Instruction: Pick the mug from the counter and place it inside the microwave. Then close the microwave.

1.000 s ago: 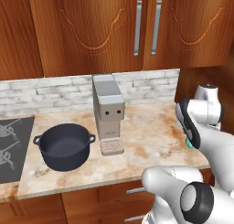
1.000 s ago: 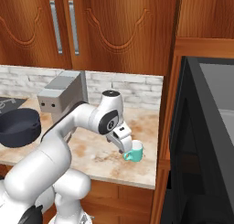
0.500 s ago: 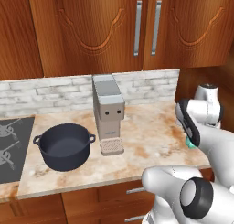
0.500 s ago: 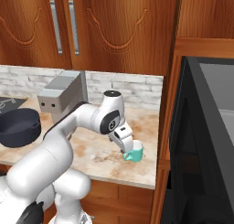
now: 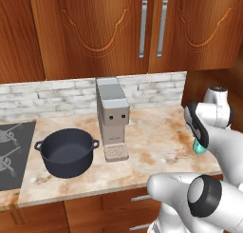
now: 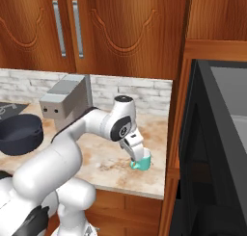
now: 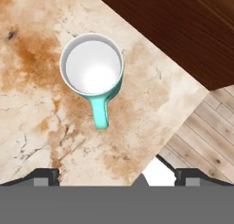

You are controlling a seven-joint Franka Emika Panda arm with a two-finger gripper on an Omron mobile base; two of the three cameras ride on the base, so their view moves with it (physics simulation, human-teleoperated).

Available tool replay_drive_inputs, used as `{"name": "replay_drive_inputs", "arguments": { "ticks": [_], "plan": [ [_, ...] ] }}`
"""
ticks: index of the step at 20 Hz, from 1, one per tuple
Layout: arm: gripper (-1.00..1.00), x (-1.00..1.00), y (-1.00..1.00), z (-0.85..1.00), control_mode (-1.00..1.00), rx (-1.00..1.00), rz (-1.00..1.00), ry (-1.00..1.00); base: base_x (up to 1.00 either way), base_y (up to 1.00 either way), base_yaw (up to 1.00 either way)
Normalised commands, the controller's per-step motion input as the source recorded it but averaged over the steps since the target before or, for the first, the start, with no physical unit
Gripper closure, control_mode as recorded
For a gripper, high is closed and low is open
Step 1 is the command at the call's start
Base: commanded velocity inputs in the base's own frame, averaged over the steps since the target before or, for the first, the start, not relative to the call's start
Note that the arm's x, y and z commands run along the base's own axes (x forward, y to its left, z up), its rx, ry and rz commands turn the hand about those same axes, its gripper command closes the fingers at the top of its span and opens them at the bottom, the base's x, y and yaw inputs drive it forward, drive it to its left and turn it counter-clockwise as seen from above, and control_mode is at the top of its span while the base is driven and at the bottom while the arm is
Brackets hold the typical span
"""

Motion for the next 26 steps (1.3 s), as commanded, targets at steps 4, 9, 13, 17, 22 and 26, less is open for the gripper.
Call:
{"name": "replay_drive_inputs", "arguments": {
  "ticks": [4,9,13,17,22,26],
  "plan": [
    [-1.0,0.15,-0.04,-0.25,-1.0,0.0,-0.05,0.0,0.0,0.0,0.0],
    [-1.0,0.17,-0.02,-0.33,-1.0,0.0,-0.04,0.0,0.0,0.0,0.0],
    [-1.0,0.13,-0.01,-0.27,-1.0,0.0,-0.02,0.0,0.0,0.0,0.0],
    [-1.0,0.07,-0.06,-0.21,-1.0,0.0,0.0,0.0,0.0,0.0,0.0],
    [-1.0,0.0,-0.04,-0.04,-1.0,0.0,0.0,0.0,0.0,0.0,0.0],
    [-1.0,0.02,-0.11,-0.02,-1.0,0.0,0.0,0.0,0.0,0.0,0.0]
  ]
}}
